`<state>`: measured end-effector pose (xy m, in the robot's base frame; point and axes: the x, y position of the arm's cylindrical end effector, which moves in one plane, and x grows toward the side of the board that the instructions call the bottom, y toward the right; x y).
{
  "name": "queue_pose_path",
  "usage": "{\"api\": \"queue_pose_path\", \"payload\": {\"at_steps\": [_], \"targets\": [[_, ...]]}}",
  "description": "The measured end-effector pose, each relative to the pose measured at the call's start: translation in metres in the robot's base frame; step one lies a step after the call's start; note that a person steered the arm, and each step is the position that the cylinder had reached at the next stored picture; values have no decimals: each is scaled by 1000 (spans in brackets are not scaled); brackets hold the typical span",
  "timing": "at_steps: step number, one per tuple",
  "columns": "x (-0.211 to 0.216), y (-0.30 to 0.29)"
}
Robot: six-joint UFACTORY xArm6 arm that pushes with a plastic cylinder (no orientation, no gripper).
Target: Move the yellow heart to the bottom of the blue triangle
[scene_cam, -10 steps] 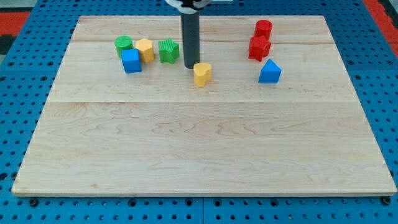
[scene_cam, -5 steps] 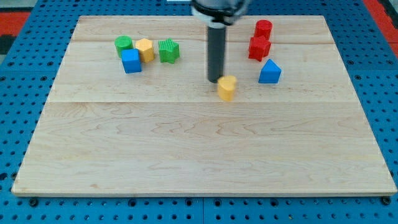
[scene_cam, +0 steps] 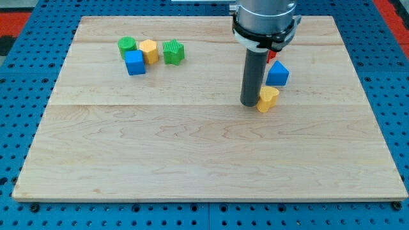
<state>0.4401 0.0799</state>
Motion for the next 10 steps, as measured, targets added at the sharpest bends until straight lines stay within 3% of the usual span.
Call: {"api": "queue_pose_path", "payload": {"at_steps": [2, 3, 4, 5, 6, 7, 8, 9, 10], "targets": [[17, -22], [17, 23], [21, 25], [55, 89], [41, 177], [0, 178], [-25, 139], [-37, 97], [-40, 98]]}}
